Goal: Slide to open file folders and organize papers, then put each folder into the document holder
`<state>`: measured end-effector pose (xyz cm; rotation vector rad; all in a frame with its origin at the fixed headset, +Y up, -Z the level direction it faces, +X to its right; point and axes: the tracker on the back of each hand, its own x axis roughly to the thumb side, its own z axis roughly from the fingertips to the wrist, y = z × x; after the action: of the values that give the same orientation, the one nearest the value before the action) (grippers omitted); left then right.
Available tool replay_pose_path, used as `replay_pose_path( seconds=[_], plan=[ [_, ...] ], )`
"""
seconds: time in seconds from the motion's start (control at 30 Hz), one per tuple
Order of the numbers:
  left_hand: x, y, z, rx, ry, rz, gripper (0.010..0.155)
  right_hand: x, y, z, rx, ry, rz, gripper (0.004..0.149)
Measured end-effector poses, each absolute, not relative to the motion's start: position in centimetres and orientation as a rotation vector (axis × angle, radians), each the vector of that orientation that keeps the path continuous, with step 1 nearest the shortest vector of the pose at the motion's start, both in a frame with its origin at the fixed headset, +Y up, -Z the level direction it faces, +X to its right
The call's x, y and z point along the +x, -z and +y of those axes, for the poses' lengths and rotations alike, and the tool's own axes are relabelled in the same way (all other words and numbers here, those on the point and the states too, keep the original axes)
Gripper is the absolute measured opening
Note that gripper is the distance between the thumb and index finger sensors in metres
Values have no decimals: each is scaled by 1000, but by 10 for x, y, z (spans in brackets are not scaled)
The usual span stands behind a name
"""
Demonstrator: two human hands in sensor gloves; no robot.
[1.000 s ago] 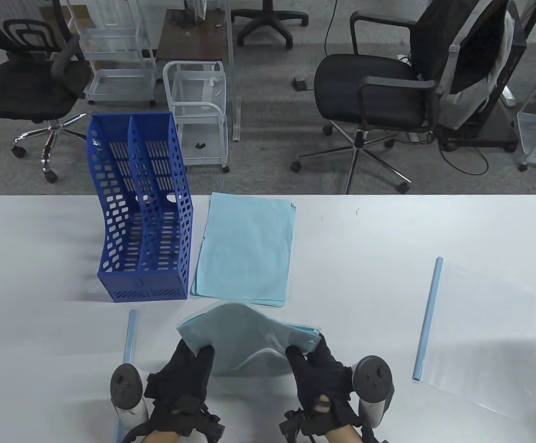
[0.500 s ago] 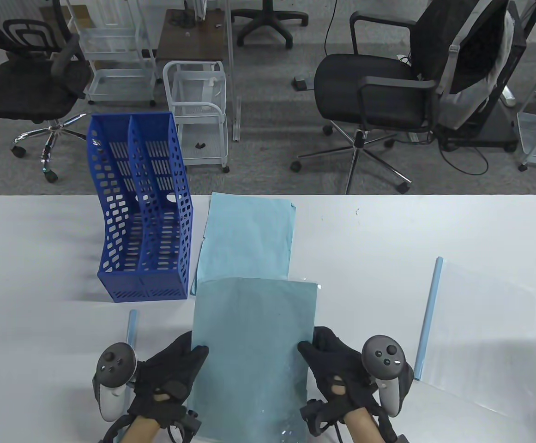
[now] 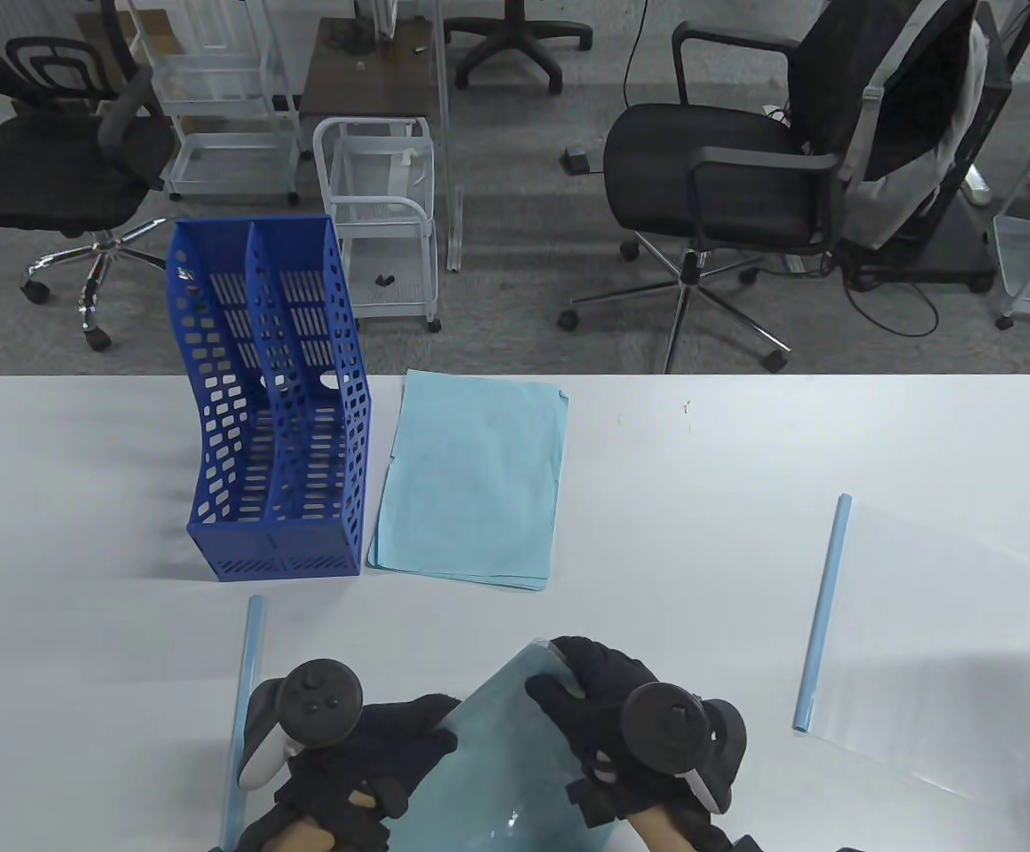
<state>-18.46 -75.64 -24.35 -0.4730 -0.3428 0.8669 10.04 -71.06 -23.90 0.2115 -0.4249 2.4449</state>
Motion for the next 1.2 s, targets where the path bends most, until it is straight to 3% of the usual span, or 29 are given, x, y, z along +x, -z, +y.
replay_pose_path(
  seconds=[0.13,0.23,0.37,0.57,0.7,0.83,0.93,1.2],
  plan=[
    [-181,245,-767,-549,-867,-298,45,88,236,-709,225,-2628,-561,49],
    [-180,244,-770,-557,-813,-259,46,84,241,-715,234,-2670,-537,48],
    [-192,244,-764,-460,-775,-150,51,83,246,-721,251,-2743,-510,48],
    [-253,250,-735,-203,-578,154,52,79,252,-732,299,-2881,-473,48],
    [-296,254,-732,-183,-367,414,56,78,254,-736,317,-2928,-447,48],
    [-315,260,-741,-331,-229,574,70,79,255,-738,317,-2936,-439,48],
    [-312,266,-753,-437,-152,616,67,79,255,-738,318,-2940,-444,48],
    [-277,280,-759,-354,156,615,53,77,255,-739,350,-2952,-413,48]
  ],
)
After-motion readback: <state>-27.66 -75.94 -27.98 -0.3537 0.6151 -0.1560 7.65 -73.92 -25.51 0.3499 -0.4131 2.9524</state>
